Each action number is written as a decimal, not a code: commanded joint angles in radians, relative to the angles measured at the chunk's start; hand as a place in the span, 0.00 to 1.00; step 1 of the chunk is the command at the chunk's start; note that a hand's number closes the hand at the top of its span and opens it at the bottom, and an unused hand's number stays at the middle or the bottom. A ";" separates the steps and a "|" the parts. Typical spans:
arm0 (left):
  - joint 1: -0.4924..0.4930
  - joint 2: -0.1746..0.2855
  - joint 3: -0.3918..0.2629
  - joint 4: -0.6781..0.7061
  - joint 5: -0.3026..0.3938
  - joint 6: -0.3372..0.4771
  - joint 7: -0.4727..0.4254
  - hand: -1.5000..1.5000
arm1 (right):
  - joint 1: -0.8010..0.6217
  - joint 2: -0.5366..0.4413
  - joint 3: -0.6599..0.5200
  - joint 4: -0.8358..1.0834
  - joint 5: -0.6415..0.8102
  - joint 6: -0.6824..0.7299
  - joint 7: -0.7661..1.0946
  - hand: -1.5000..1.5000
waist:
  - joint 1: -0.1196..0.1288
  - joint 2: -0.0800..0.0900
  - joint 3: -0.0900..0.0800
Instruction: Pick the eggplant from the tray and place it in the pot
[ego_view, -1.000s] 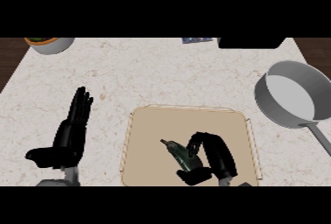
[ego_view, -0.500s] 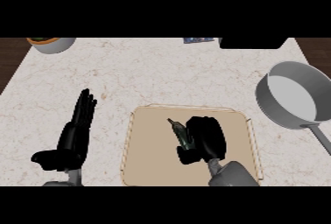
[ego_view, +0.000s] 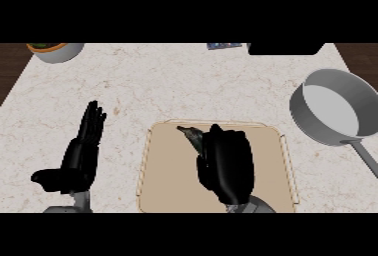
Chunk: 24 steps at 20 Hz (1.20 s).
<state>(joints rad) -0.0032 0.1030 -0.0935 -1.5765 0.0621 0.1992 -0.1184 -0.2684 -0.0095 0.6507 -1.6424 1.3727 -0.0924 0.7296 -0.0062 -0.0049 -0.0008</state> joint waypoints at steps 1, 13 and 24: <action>-0.022 0.000 0.011 0.042 0.007 -0.023 -0.021 0.50 | 0.007 0.009 0.052 -0.121 0.146 0.074 0.140 1.00 | -0.001 0.002 0.000; 0.028 0.001 0.020 -0.026 0.001 -0.031 -0.015 0.50 | 0.029 -0.133 -0.300 -0.306 0.088 0.182 0.075 1.00 | 0.008 0.005 0.001; 0.007 -0.020 0.011 -0.046 -0.023 -0.024 0.038 0.50 | 0.097 -0.294 -0.659 -0.170 -0.158 0.051 -0.168 1.00 | 0.008 0.005 0.001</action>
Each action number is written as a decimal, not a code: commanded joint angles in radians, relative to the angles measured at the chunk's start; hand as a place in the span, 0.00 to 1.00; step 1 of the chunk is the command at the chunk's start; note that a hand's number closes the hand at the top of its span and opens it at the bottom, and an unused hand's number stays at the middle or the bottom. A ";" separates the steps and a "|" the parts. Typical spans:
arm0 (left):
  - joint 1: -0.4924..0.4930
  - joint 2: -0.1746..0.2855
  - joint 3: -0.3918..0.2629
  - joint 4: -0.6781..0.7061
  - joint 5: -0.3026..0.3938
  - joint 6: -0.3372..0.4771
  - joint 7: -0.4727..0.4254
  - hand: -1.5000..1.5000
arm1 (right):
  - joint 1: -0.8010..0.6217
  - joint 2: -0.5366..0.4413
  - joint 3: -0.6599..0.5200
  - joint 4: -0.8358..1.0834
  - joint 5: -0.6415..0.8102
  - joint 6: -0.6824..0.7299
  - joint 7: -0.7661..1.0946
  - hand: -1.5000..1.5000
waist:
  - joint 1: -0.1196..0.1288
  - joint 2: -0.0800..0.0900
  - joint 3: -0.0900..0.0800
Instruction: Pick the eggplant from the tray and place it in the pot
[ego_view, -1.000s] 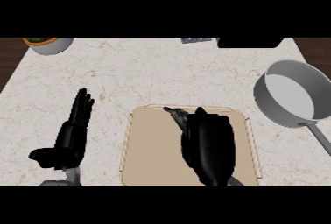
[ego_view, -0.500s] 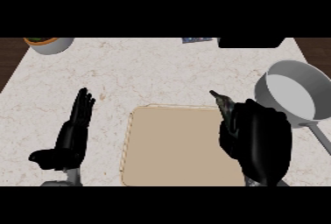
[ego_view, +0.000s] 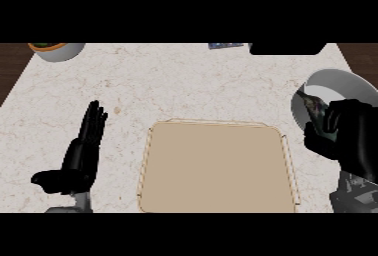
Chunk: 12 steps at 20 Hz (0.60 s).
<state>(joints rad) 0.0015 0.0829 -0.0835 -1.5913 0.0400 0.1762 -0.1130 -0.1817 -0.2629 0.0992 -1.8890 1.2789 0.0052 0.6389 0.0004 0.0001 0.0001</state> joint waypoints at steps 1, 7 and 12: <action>-0.018 -0.025 0.003 0.059 -0.014 0.008 -0.040 0.50 | 0.001 -0.066 -0.147 0.059 -0.108 -0.015 -0.102 1.00 | -0.002 0.000 0.000; 0.002 -0.039 -0.022 0.045 -0.032 0.008 -0.035 0.50 | -0.021 -0.136 -0.284 0.340 -0.247 -0.107 -0.307 1.00 | 0.005 0.002 0.000; -0.036 -0.010 0.029 0.045 0.003 -0.021 -0.004 0.50 | -0.023 -0.148 -0.309 0.474 -0.299 -0.076 -0.387 1.00 | 0.002 0.001 0.000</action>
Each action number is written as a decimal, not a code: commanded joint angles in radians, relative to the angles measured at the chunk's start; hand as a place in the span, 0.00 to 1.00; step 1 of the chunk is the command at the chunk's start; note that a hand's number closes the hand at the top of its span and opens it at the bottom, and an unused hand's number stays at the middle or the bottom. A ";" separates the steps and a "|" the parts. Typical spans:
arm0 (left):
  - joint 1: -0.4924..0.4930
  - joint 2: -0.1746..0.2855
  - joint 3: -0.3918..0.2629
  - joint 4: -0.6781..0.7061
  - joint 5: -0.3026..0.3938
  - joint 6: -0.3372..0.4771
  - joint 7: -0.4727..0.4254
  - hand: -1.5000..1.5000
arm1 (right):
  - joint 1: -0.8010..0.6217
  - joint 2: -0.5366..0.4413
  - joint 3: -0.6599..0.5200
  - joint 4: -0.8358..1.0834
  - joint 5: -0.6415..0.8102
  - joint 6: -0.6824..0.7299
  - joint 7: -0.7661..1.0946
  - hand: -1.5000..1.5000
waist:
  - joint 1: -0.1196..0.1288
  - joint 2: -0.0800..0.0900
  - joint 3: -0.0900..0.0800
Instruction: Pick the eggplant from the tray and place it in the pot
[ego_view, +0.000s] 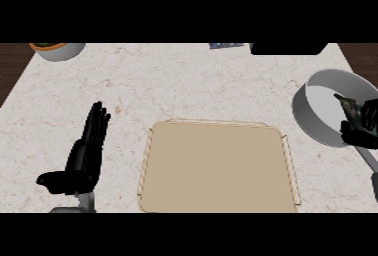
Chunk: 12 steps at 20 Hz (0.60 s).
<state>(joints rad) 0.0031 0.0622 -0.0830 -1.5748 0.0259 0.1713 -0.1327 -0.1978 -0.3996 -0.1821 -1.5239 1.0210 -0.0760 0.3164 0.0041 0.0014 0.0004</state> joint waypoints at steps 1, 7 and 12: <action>-0.042 -0.001 0.014 0.016 -0.002 0.002 0.013 0.50 | -0.056 -0.054 -0.051 0.185 -0.065 0.039 -0.096 1.00 | 0.002 0.001 0.000; 0.043 -0.020 -0.029 -0.046 -0.026 0.010 -0.001 0.50 | -0.107 -0.076 -0.125 0.444 -0.073 0.033 -0.084 1.00 | 0.013 0.002 0.001; 0.046 0.018 0.006 -0.061 0.022 -0.050 0.003 0.50 | -0.132 -0.076 -0.156 0.616 -0.133 0.043 -0.178 0.00 | 0.015 0.002 0.001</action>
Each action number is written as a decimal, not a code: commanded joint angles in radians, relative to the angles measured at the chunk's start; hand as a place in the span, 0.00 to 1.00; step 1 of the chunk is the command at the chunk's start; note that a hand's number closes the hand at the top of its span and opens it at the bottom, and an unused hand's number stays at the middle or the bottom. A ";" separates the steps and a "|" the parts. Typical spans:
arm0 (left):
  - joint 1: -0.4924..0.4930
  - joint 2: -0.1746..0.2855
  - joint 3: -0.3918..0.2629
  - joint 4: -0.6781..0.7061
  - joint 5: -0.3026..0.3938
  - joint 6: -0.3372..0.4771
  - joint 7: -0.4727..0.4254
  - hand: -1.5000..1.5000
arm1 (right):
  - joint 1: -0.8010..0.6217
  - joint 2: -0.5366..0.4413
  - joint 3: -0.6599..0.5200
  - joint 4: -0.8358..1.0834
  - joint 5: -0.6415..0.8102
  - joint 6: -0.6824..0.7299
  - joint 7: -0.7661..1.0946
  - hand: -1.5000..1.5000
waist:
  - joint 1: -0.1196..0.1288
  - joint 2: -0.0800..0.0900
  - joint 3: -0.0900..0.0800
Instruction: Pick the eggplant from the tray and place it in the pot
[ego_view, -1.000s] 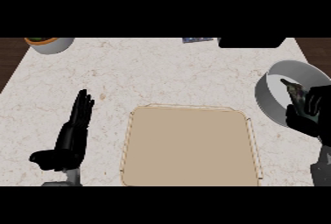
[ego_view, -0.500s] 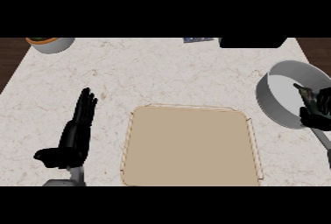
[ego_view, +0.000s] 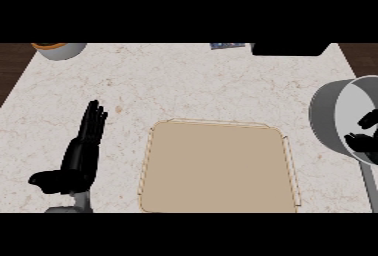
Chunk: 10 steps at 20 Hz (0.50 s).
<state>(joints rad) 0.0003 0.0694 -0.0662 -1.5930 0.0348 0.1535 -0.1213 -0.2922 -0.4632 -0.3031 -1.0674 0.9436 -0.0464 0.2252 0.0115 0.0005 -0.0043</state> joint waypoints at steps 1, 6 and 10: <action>-0.009 -0.029 -0.031 0.003 -0.029 0.024 0.021 0.50 | -0.068 0.009 -0.027 0.143 -0.077 0.019 -0.102 0.00 | -0.001 0.002 0.005; 0.032 0.004 0.002 -0.020 0.007 -0.011 0.007 0.50 | -0.070 0.071 -0.176 0.081 -0.287 -0.093 -0.279 0.00 | -0.005 0.001 0.007; 0.035 0.009 0.008 -0.035 0.017 -0.016 0.024 0.50 | -0.111 0.127 -0.301 0.037 -0.488 -0.105 -0.374 0.00 | -0.010 -0.003 0.007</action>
<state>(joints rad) 0.0188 0.0708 -0.0614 -1.6136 0.0368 0.1539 -0.1049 -0.3601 -0.3796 -0.5070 -1.0205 0.6062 -0.1290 -0.0731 -0.0014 -0.0017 0.0016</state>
